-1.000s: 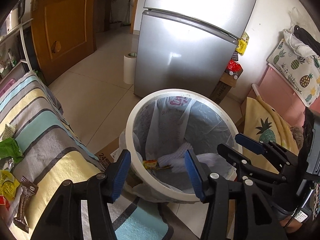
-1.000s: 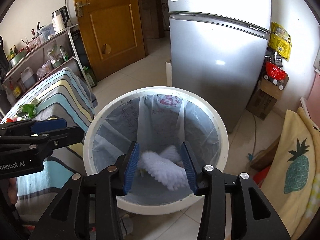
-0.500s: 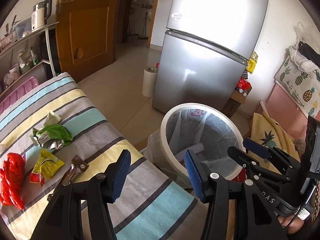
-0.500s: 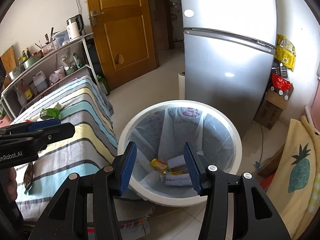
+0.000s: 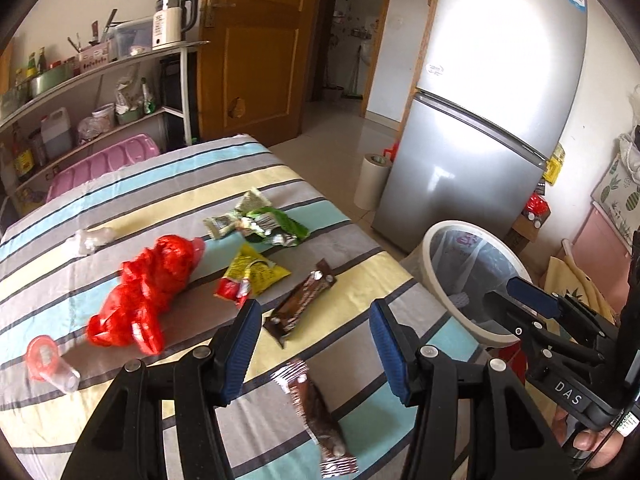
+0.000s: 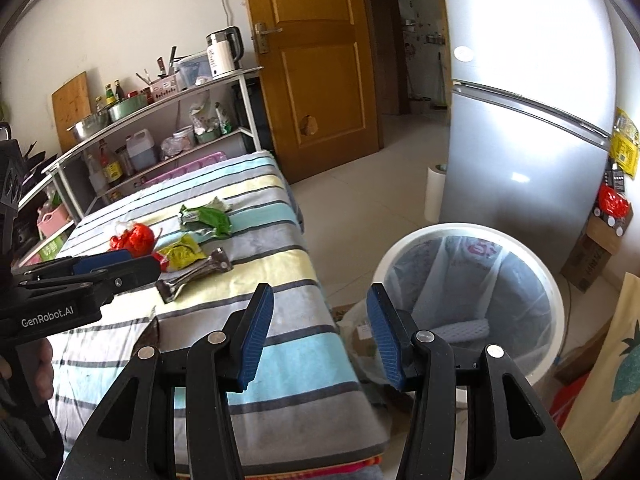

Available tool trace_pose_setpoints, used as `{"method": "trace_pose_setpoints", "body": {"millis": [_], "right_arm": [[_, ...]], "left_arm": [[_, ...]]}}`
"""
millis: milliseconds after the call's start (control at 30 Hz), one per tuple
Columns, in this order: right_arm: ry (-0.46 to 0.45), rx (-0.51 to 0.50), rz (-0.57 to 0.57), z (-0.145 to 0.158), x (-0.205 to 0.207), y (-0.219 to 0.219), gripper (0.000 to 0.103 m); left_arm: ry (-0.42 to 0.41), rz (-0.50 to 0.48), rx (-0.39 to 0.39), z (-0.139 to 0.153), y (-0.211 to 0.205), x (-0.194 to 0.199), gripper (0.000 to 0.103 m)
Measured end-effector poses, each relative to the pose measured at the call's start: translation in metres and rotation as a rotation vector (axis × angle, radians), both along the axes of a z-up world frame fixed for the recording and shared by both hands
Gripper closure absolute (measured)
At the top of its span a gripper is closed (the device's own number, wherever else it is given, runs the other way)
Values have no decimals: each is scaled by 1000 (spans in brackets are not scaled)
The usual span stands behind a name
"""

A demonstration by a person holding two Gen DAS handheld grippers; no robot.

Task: Collect trash
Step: 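Return to the table and grasp the brown chocolate wrapper with the right gripper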

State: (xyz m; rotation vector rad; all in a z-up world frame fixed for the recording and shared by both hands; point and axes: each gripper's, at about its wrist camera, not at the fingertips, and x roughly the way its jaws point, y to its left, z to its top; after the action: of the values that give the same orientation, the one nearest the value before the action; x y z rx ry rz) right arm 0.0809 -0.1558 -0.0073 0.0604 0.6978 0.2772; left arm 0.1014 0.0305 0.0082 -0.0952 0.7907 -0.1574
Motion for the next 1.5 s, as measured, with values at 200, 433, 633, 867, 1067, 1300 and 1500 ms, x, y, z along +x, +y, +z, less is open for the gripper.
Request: {"method": "trace_pose_setpoints", "body": {"millis": [200, 433, 633, 867, 1067, 1300, 1500], "right_arm": [[17, 19, 100, -9, -4, 39, 53], [52, 12, 207, -23, -11, 80, 53], [79, 13, 287, -32, -14, 108, 53], [102, -7, 340, -41, -16, 128, 53], [135, -19, 364, -50, -14, 138, 53], [137, -24, 362, -51, -7, 143, 54], [133, -34, 356, -51, 0, 147, 68]], "left_arm": [[-24, 122, 39, 0, 48, -23, 47], [-3, 258, 50, -12, 103, -49, 43], [48, 356, 38, -31, 141, -70, 41], [92, 435, -45, -44, 175, -76, 39], [88, 484, -69, -45, 187, -66, 38], [121, 526, -149, -54, 207, -49, 38], [124, 541, -122, -56, 212, -39, 38]]}}
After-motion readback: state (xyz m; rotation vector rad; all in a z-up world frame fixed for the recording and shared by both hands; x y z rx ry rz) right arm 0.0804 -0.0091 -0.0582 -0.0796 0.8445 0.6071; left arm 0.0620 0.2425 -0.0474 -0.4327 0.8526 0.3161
